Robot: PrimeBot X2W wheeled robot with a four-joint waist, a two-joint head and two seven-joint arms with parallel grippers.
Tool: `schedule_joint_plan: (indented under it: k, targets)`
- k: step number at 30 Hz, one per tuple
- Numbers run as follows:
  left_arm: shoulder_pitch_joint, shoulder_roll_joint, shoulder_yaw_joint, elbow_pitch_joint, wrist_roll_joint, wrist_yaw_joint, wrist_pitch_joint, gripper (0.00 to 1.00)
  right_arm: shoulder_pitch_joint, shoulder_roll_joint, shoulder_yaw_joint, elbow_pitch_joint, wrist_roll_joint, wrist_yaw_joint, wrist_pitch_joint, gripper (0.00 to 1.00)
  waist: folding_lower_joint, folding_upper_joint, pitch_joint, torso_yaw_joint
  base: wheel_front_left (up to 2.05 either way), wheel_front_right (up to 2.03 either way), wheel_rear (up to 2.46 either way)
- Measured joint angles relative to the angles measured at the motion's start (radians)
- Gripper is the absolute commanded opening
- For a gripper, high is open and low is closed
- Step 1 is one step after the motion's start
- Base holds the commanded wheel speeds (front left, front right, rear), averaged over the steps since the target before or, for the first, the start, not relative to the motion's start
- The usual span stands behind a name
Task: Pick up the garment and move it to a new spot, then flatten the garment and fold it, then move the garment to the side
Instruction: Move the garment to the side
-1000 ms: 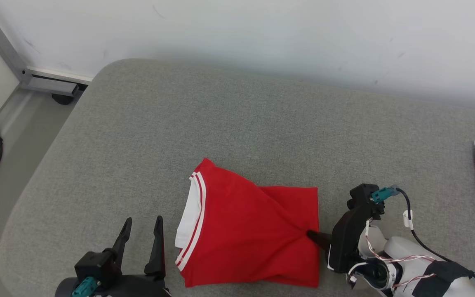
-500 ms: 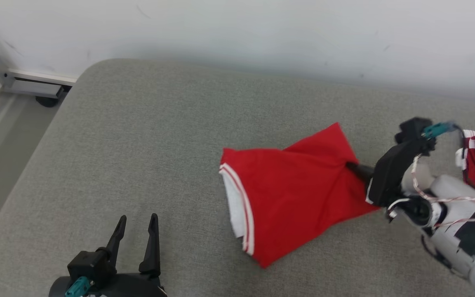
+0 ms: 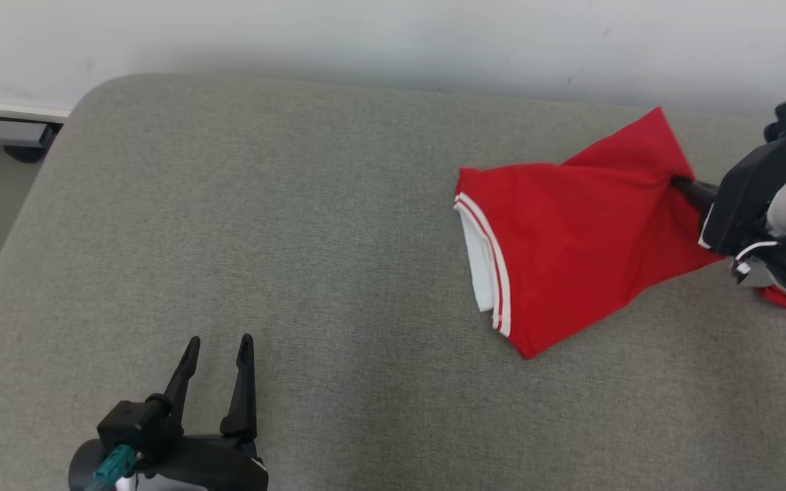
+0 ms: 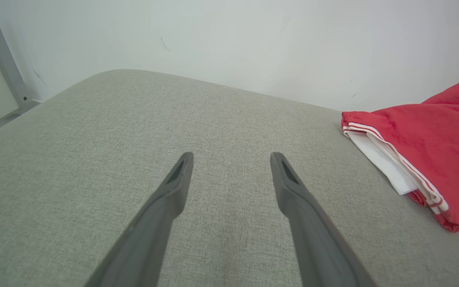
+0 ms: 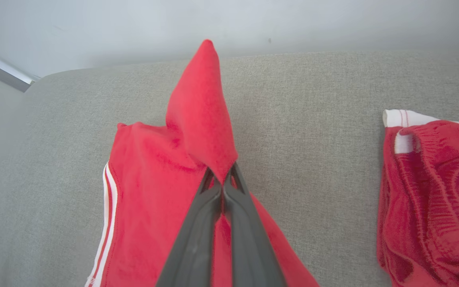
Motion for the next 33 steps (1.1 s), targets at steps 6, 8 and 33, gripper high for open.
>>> schedule_joint_plan:
  k: [6,8,33]
  targets:
    - [-0.005,0.013,0.01,-0.006,0.001,-0.002,0.0,1.0,-0.035,-0.034,-0.009,0.016,-0.009,0.0,0.012,0.0,-0.0001,0.0,0.025,-0.036,0.0,0.0,0.0]
    - [-0.014,0.018,0.011,-0.006,0.001,-0.009,0.0,1.0,-0.048,-0.041,-0.009,0.019,-0.016,0.0,0.012,0.0,-0.0001,0.0,0.031,-0.048,0.0,0.0,0.0]
    - [-0.065,0.027,0.007,-0.012,0.008,-0.019,0.0,1.0,-0.158,-0.194,-0.014,0.032,-0.089,-0.014,0.051,0.0,0.0,0.0,0.099,-0.12,0.0,0.0,0.0]
